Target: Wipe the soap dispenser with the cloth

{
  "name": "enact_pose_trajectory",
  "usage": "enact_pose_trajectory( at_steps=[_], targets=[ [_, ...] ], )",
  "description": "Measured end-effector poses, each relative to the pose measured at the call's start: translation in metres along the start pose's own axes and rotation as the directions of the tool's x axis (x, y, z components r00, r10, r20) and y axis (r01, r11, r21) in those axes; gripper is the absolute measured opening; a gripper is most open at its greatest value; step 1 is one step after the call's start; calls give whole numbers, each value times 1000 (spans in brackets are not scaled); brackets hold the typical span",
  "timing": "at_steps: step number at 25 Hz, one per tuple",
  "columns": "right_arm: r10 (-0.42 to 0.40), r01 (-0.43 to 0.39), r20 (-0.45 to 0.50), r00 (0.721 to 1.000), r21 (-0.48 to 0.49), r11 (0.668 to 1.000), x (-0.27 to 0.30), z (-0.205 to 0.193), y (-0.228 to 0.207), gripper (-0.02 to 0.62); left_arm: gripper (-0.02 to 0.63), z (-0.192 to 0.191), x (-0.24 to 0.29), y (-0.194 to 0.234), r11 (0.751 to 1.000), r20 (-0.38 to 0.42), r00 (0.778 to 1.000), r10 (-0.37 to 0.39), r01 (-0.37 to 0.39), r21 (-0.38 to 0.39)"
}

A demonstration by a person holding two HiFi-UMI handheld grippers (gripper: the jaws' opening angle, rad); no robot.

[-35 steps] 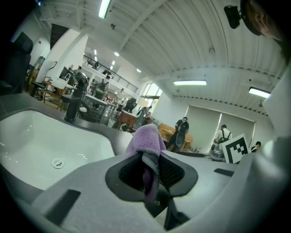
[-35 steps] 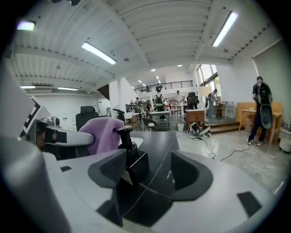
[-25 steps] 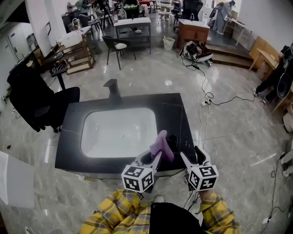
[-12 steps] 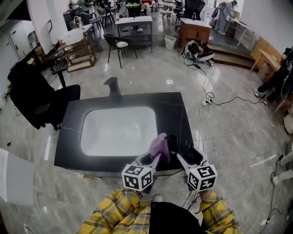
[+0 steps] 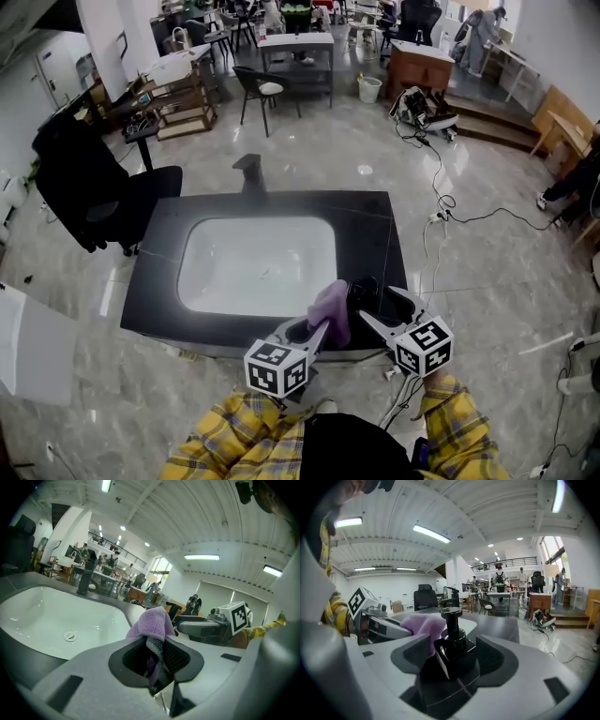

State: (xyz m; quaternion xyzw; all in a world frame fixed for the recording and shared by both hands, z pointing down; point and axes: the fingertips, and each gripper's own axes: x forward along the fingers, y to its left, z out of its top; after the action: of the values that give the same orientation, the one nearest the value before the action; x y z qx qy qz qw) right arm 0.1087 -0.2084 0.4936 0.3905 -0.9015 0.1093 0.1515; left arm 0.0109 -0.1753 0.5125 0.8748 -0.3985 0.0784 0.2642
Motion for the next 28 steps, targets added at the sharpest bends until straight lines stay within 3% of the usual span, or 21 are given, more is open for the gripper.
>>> enact_pose_trajectory(
  at_steps=[6,16,18,19,28],
  targets=[
    [156,-166,-72,985,-155,974,18,7,6,273,64,12,-18,6,999,47,999,-5,7,-39],
    [299,-325,-151,942,-191,926,40,6,8,273,64,17,-24,12,999,63,998,0,3,-49],
    [308,-341,-174,935,-212,916,41,5,9,260,64,17,-23,11,999,62,998,0,3,-48],
    [308,-345,-184,933,-218,913,42,4,10,217,64,17,-22,11,999,61,998,-1,4,-48],
    [269,-296,-154,951,-195,935,43,2,7,212,64,17,-12,10,997,65,998,-10,15,-73]
  ],
)
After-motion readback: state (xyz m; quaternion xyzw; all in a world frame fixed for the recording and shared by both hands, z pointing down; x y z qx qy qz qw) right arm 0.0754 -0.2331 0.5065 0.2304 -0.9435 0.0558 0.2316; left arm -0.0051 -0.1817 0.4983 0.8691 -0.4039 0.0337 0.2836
